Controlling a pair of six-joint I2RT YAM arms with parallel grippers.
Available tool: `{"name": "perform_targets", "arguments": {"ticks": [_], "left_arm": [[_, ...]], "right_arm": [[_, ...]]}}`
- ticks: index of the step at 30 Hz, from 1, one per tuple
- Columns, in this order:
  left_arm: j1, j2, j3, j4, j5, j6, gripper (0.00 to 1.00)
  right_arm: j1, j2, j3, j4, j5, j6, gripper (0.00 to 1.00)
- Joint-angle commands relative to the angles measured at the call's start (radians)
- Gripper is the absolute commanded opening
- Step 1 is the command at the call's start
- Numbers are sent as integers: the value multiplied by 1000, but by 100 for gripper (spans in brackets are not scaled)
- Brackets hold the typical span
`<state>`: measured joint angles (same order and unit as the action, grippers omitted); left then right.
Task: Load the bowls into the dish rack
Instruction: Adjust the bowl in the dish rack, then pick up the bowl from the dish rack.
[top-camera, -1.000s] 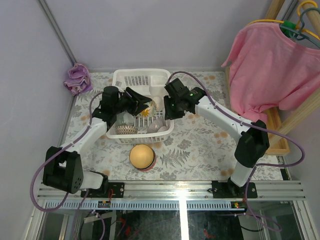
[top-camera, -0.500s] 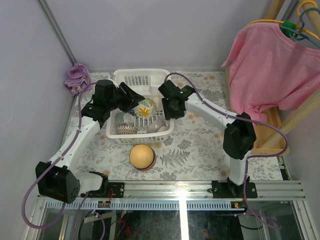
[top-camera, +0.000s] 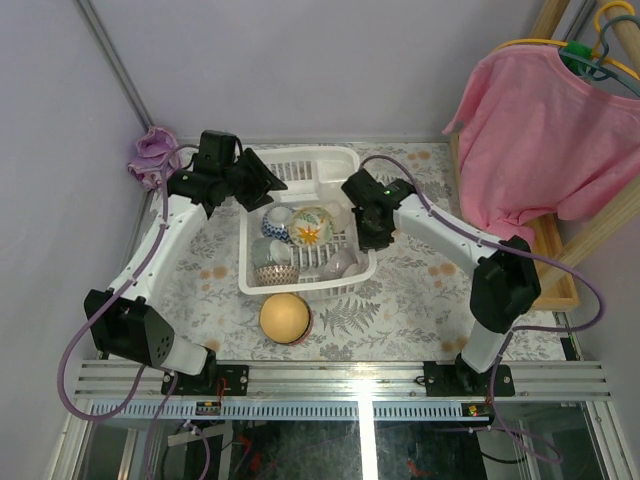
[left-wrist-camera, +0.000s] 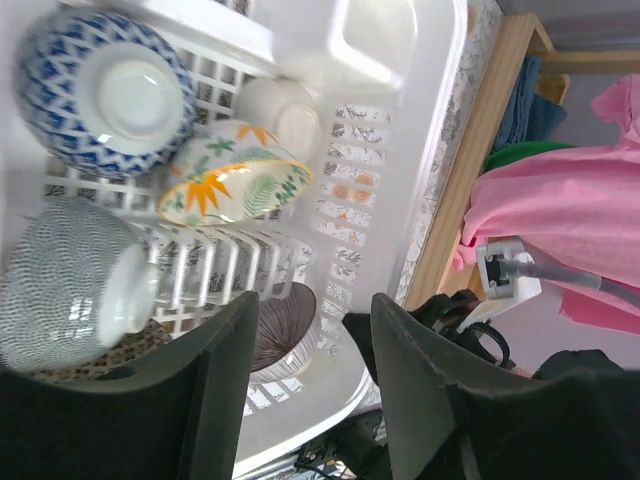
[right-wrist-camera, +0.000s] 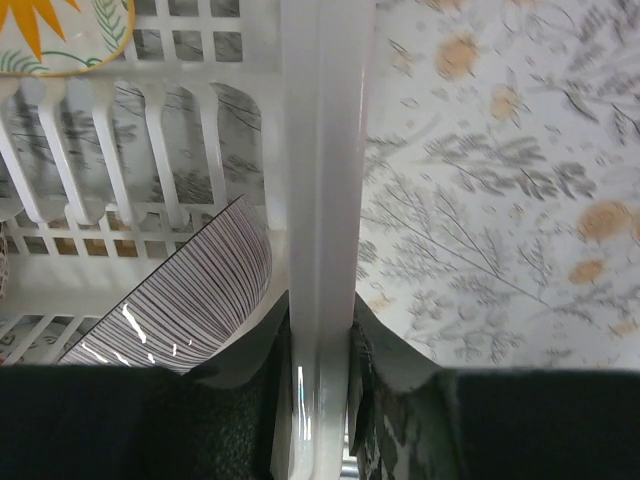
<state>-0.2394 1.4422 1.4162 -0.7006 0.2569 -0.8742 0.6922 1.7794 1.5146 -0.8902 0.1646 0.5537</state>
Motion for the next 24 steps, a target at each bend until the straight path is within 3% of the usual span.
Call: {"name": "perform_targets", "arguments": {"ticks": [1,6,9,11,14,20,24], "left_arm": [[9,23,87,-178,-25,4,47],[8,40,88,-221,-26,8,47],[17,70,114,-247,-39,38,47],[28,94,132,-268,-39,62,48],[35,131,133,-269,-34,80,48],[49,186,157,-252,-8,107,47],[74,204,168,-258,25,123,47]], "right_arm": [[-66,-153,-87,-220,43,-19,0],[-124,-198,-33,-285,32,-42,14],[-145,-175,132,-321,6,-64,28],[-149,-125,308,-383,-5,-76,42],[-149,-14,495,-447,-51,-87,45],[-148,17,448,-406,-122,-63,46],[-149,112,600,-446,-227,-24,52]]}}
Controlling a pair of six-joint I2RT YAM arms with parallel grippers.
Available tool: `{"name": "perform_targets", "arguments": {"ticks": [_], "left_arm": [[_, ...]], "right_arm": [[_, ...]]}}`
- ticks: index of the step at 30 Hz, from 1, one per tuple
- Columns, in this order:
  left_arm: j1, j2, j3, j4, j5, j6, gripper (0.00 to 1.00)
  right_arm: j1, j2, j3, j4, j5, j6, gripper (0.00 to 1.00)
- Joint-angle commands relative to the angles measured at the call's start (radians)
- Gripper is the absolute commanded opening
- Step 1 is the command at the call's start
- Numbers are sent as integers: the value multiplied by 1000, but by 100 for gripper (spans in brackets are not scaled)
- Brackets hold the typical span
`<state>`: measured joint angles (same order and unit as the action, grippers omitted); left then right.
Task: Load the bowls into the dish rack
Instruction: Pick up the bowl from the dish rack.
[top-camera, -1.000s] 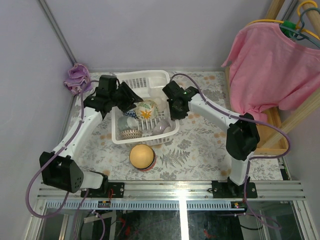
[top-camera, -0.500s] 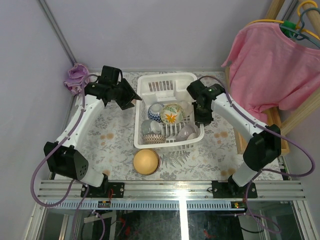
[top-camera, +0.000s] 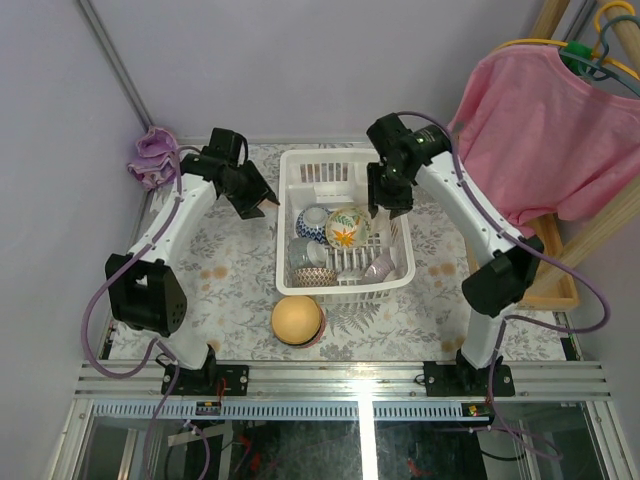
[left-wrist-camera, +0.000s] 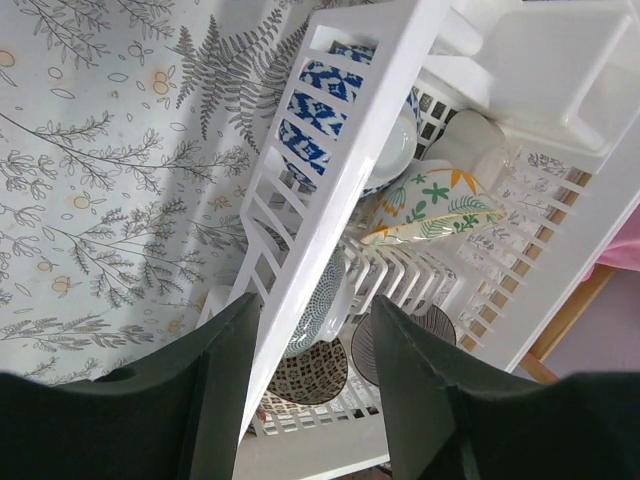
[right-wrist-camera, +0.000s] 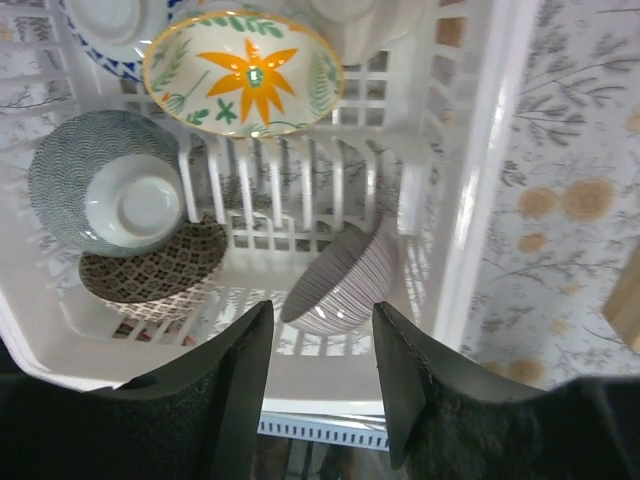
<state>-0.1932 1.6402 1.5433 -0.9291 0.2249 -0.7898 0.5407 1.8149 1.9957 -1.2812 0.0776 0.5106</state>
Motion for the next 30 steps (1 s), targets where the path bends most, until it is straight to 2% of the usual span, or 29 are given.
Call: {"name": "perform_targets", "arguments": {"ticks": [1,3,7,12,14,17,21,30], "left_arm": [[34,7,37,-30,68,40,47],[47,2,26,-30,91,37,47],[59,-9,0,-26,134,21,47],[58,-59,-79,5,180,-6,48],[57,-78,-105,7,182,-6,47],[58,-106,-140,15,197,-13,47],[58,-125,-151,19,205,-22,47],[58,-142,-165,17,208,-20,47]], "right_arm": [[2,103,158,-58,-175,38,54],[0,162,246,-54,-235,100,61],[3,261,340,-34,-312,292,62],[7,221,178,158,-272,581,64],[15,251,181,176,-242,649,62],[32,316,249,149,-177,690,60],[39,333,201,221,-133,757,57],[42,383,191,199,-49,784,56]]}}
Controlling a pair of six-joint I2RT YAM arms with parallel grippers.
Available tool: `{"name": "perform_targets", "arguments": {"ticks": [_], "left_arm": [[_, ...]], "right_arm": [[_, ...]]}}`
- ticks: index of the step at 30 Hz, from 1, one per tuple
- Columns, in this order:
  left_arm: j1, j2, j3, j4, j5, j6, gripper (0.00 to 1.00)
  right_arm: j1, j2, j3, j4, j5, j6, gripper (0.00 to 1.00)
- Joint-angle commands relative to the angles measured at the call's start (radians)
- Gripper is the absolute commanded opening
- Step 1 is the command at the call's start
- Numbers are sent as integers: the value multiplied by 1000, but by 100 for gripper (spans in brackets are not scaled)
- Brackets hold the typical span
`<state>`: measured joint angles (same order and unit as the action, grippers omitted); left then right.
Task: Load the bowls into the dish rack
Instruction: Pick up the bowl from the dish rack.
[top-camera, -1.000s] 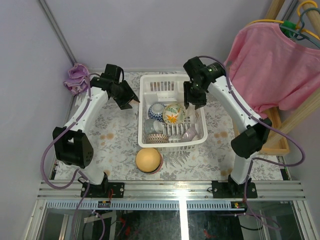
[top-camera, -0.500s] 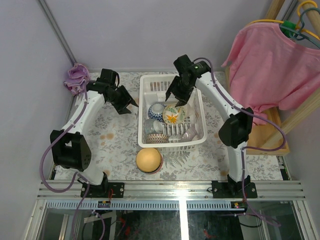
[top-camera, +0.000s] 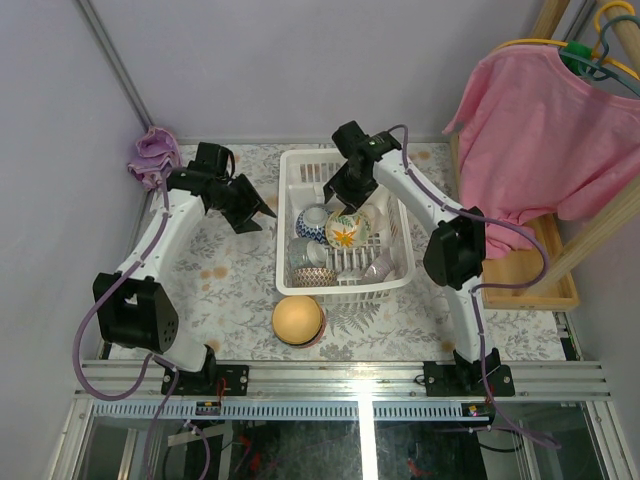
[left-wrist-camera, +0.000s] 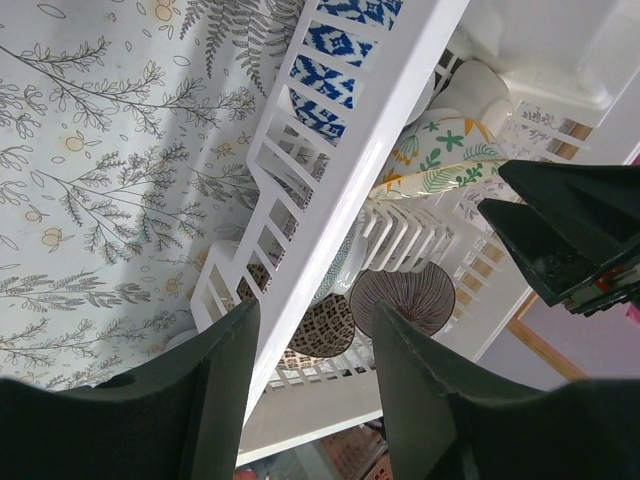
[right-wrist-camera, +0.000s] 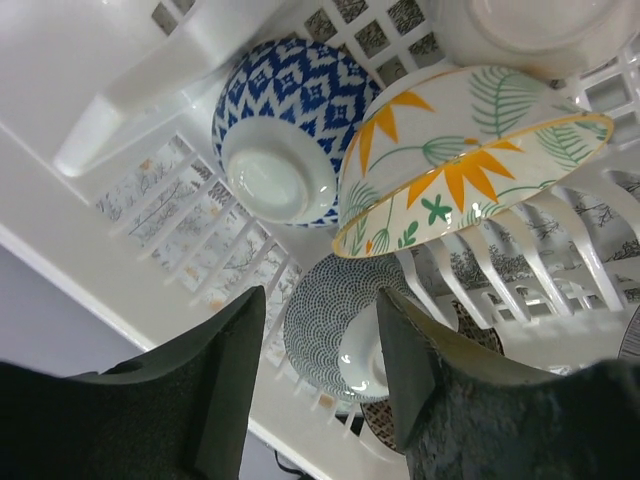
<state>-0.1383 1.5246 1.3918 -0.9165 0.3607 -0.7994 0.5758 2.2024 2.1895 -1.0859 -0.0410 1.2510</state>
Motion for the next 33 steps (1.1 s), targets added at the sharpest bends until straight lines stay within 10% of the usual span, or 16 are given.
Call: {"name": "perform_targets", "arguments": {"ticks": [1,14,22,33], "left_arm": [[3,-29,-17,4,71,-12,47],[4,-62,-40,-2,52,-12,47],[3,-95,-71,-3,42,-18,47],[3,-124,-90,-8,28,-22,46]], "right_arm": [[7,-2,-8,9,76,45,55],[15,101,24,16,159,56,48],[29,86,29,27,193,10,1],[32,-155,-186,401,112,-148,0]]}}
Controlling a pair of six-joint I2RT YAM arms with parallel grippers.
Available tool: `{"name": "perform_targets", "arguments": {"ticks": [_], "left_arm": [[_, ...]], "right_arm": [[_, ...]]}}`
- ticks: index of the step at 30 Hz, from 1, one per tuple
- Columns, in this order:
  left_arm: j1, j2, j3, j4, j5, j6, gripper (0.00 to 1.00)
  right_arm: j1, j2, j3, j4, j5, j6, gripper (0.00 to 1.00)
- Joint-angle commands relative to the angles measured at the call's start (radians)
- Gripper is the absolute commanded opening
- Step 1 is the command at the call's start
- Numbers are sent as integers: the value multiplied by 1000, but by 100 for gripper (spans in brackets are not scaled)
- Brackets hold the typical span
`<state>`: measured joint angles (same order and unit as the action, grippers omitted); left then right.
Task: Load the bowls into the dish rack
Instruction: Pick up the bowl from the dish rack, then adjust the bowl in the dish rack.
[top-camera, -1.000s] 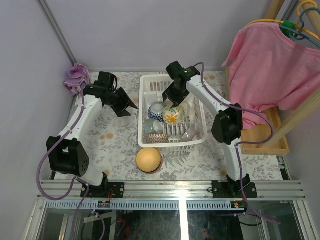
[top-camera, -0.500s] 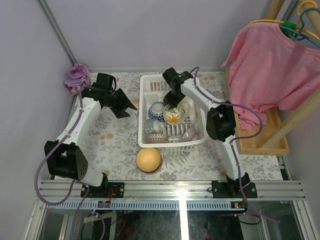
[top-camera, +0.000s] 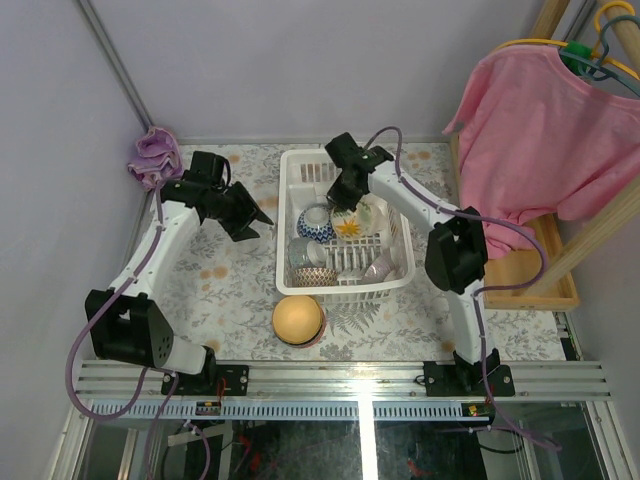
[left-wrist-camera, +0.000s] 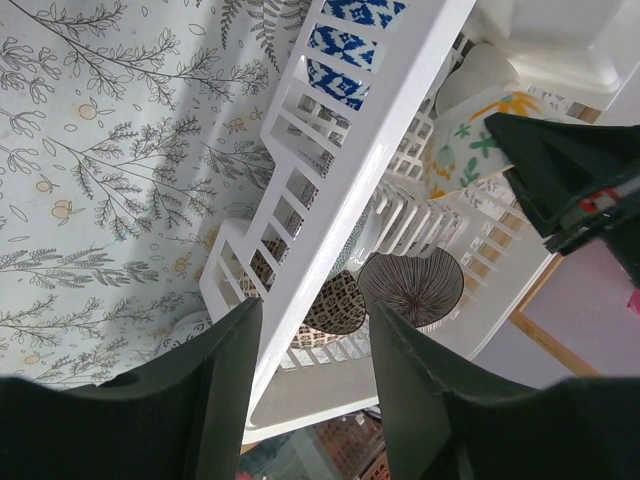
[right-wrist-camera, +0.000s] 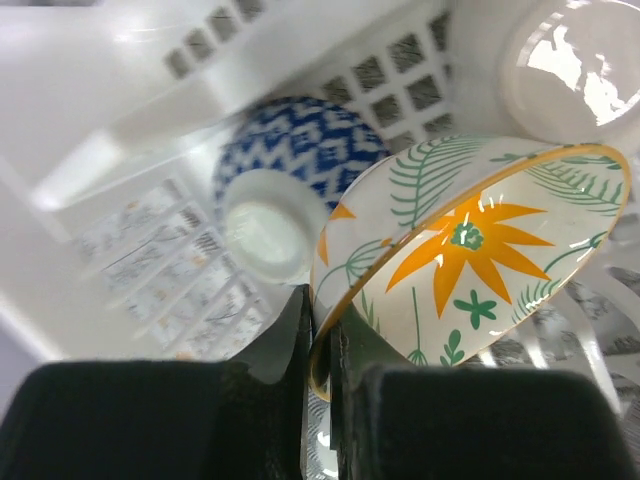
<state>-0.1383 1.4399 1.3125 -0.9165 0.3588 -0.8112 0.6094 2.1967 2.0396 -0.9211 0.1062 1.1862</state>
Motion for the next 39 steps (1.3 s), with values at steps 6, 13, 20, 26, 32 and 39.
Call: {"name": "perform_targets", "arguments": {"ticks": [6,13,20,26,32,39], "left_arm": [[2,-52,-7,-31,4,-6,45],[2,-65,17,-89,-40,11,45],[2,-66,34,-110,-58,15,45],[2,-66,30,-115,-67,23,44],[-1,-60,25,-115,-70,28,44],[-3,-52,37,-116,-83,41,44]], "right_arm": [[-14,-189,-148,571,-282,-99,0],[-43,-115,-312,1128,-530,114,0],[-52,-115,-440,1345,-539,213,0],[-53,-152,-648,1551,-524,303,0],[-54,-176,-765,1656,-514,328,0],[-66,-212,-842,1661,-512,308,6]]}}
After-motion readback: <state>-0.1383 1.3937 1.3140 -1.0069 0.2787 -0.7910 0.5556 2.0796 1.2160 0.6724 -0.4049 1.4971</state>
